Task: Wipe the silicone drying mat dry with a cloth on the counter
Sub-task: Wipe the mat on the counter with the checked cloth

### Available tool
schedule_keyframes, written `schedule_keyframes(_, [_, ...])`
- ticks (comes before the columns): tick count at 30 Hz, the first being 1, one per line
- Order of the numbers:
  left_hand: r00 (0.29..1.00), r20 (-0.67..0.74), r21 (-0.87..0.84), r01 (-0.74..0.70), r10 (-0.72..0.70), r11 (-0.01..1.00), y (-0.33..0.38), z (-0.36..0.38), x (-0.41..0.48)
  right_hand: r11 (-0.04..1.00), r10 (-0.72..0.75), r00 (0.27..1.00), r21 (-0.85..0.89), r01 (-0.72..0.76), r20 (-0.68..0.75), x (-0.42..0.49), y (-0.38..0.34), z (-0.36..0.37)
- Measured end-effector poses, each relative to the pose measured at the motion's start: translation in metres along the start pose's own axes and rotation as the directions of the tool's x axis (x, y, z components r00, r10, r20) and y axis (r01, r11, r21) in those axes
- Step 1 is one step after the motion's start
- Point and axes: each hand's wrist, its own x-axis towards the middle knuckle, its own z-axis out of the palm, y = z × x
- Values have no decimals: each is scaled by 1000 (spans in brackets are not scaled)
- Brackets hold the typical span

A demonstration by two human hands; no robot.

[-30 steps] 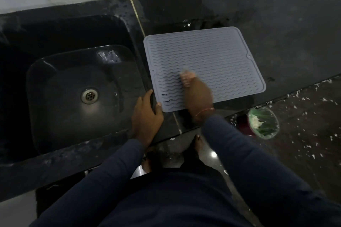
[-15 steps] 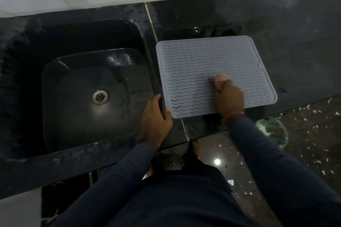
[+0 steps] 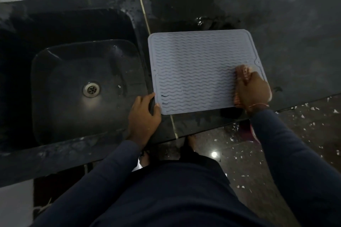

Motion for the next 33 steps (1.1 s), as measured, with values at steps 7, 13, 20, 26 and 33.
schedule_keyframes(7, [998,-15,24,-57,57,998,-6,3,2,889,-456,858,155,430,238,-98,-110,76])
schedule_keyframes(13, [999,3,1,-35,35,999,-4,2,1,892,-402,903,289,348,153,-30,-92,54])
schedule_keyframes(20, [999,-4,23,-44,44,999,0,-1,0,896,-412,904,231,379,116,-53,-132,82])
schedule_keyframes(26, [998,-12,14,-60,61,998,-1,-1,1,795,-607,734,252,552,306,-42,-162,70])
schedule_keyframes(33, [998,-2,4,-60,60,998,-1,-1,1,675,-725,573,226,703,383,-57,-167,76])
